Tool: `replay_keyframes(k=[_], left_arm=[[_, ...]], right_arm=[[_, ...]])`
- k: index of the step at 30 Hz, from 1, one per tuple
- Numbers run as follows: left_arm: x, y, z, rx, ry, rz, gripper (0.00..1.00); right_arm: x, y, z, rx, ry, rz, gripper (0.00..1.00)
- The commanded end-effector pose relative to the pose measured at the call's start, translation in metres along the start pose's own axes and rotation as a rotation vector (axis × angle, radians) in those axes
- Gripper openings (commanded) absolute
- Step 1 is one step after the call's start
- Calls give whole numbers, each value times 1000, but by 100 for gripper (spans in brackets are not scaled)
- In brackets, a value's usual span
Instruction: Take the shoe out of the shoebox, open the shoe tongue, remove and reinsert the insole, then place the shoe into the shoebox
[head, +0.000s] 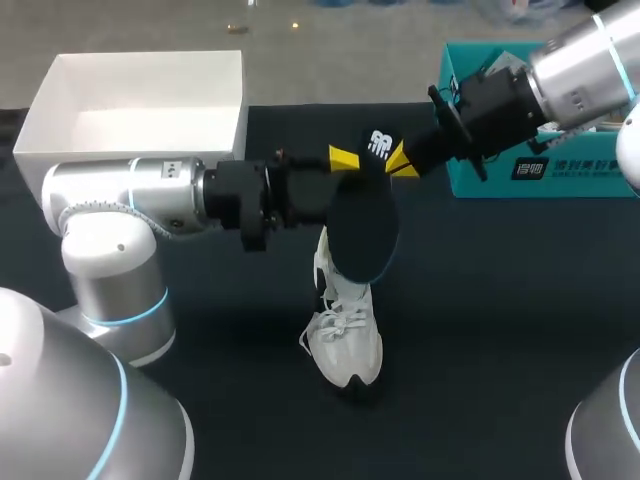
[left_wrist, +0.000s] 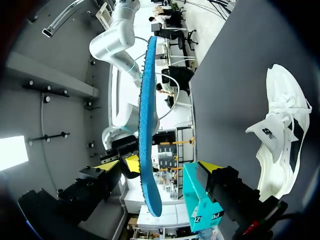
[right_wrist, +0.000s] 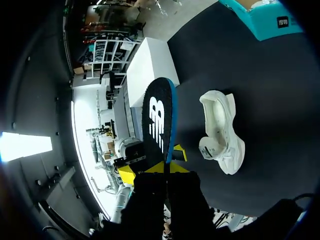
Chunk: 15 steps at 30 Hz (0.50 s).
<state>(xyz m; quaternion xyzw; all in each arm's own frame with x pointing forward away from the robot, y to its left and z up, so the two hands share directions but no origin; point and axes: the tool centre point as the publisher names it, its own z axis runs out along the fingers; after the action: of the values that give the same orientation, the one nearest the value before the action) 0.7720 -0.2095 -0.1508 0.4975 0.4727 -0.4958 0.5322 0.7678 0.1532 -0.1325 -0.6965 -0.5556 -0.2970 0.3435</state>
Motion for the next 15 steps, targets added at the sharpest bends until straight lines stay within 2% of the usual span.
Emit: replay_keyframes(k=[1,4,7,8,9,15], left_arm=[[-2,-6,-1,-4,-4,3,100],[-2,-9,-1,-1,-8,3,98],[0,-10,0,1,-10,-1,77],[1,-11,0,1,-11,-1,56],[1,-11,0,3,-10,0,48],[5,-14,2,20,0,-5,42]], right_arm=[[-4,6,5,2,-9,15,0],[-7,8,5,-1,-1,29,0],[-10,11,8,-4,-1,36,0],[-10,12,9,-5,-2,37,0],[-12,13,11,-7,-4,40,0],[-18,16,17,-7,-16,58,0]])
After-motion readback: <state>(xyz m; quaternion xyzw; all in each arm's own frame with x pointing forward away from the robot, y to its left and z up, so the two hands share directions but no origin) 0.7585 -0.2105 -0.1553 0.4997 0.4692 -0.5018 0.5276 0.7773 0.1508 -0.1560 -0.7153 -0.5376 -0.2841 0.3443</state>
